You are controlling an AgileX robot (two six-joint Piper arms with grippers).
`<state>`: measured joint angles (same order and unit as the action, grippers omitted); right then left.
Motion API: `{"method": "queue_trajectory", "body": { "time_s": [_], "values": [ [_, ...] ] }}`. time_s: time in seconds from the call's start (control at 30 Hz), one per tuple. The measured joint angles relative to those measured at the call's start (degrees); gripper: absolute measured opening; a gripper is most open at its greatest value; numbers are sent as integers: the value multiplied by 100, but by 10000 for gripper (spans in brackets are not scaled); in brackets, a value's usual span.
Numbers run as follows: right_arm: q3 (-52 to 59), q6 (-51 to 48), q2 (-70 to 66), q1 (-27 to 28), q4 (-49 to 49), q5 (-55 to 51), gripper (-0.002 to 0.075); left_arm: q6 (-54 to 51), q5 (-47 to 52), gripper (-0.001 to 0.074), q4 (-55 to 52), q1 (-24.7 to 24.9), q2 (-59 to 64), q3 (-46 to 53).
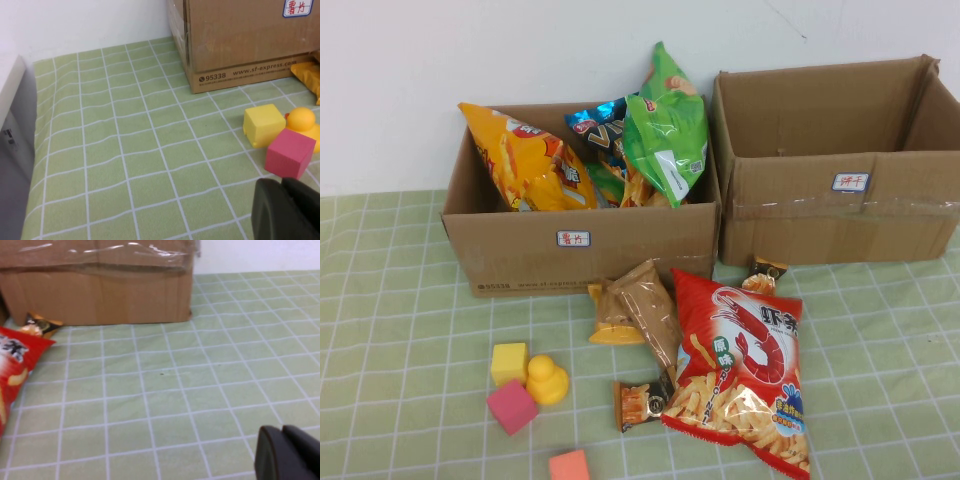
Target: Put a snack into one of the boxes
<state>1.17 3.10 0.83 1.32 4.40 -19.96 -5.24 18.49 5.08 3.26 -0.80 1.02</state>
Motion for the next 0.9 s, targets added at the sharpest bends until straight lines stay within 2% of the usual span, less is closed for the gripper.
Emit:
{"method": "queue_trajectory", "body": {
  "time_s": [0.1,0.9],
  "values": [
    [0,0,0,-130,2,0,-2,0,0,-1,0,0,0,0],
    [0,0,0,-130,12,-9,-2,0,7,-1,4,0,0,0]
  ]
}}
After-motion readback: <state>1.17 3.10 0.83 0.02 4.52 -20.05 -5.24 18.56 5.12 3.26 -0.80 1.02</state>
